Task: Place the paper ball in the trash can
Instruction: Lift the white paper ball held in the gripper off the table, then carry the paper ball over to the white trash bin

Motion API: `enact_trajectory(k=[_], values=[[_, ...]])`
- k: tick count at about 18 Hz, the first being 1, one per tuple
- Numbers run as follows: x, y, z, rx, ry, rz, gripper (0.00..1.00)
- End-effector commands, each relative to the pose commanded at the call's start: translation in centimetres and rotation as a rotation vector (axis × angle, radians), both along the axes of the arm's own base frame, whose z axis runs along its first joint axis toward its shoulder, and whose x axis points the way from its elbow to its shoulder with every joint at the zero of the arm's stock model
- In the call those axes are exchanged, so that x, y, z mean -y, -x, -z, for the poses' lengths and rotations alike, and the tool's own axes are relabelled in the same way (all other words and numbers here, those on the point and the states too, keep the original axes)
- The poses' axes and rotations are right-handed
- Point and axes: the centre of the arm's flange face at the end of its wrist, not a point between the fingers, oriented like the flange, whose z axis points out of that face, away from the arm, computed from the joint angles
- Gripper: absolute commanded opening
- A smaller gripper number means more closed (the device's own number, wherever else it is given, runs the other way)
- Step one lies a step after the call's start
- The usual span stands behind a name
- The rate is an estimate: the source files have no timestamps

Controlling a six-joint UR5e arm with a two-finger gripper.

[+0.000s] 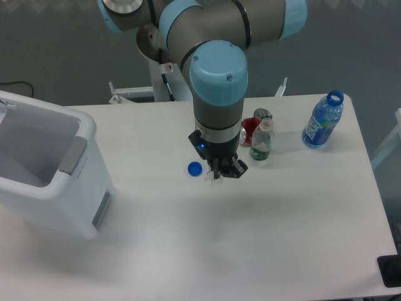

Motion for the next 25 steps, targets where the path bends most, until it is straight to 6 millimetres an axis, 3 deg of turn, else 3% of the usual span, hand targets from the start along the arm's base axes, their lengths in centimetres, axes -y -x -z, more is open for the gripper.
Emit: enact_trajectory(k=[6, 8, 11, 21, 25], values=[[-0.4, -0.2, 0.4, 0.008, -0.001, 0.009, 0.0], [-0.6, -0.7, -0.3, 0.01, -0.028, 0.012, 0.0], [-0.4, -2.5, -2.8, 0.033, -0.12, 0.014, 0.0], [-2.0, -15.4, -13.0, 0.145, -0.49, -0.088, 0.0], [-3.2, -19.5, -13.4, 0.178, -0.5, -0.077, 0.0]])
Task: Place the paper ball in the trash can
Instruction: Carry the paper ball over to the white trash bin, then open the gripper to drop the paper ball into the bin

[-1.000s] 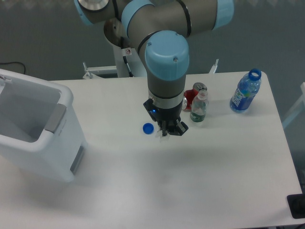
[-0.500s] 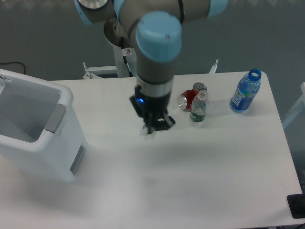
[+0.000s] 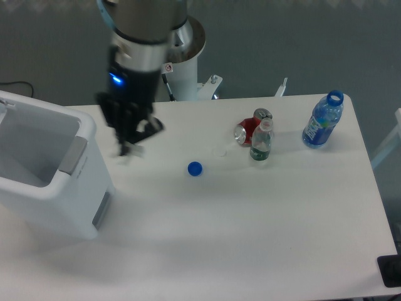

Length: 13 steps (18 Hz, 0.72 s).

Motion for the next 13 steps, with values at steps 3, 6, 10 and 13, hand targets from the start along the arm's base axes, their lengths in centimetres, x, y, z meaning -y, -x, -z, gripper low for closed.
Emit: enact_trajectory(k=[3, 6, 10, 13], values=[[-1.3, -4.2, 0.2, 0.009, -0.008, 0.045, 0.06], [-2.2, -7.9, 0.3, 0.009, -0.013, 0.108, 0.26], [-2.8, -11.8, 1.1, 0.045, -0.011, 0.18, 0.98], [-2.3, -12.3, 1.9, 0.056, -0.003, 0.186, 1.0]])
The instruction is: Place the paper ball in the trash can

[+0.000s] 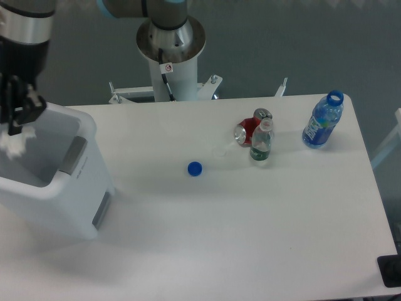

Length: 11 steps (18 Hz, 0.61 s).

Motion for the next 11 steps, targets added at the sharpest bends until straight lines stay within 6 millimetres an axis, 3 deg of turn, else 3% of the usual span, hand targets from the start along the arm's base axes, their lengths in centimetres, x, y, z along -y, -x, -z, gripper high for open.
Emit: enact_trajectory(k=[3, 7, 11], values=[[0.3, 1.6, 0.3, -0.003, 0.001, -0.02, 1.0], [2.5, 8.7, -1.5, -0.121, -0.058, -0.104, 1.0], [5.5, 15.1, 0.4, -0.214, -0.011, -0.12, 1.0]])
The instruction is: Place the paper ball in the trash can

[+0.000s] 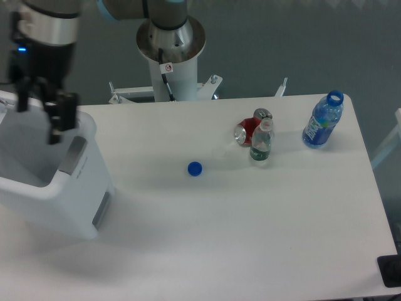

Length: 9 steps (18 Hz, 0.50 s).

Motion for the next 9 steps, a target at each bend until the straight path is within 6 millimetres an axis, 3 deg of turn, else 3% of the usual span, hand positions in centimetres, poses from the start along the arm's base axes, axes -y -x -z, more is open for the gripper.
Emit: enact_trajectory(k=[4, 9], values=[[3.2, 5.3, 3.1, -0.094, 0.115, -0.018, 1.0], [7.2, 11.0, 10.2, -0.138, 0.332, -0.029, 1.0]])
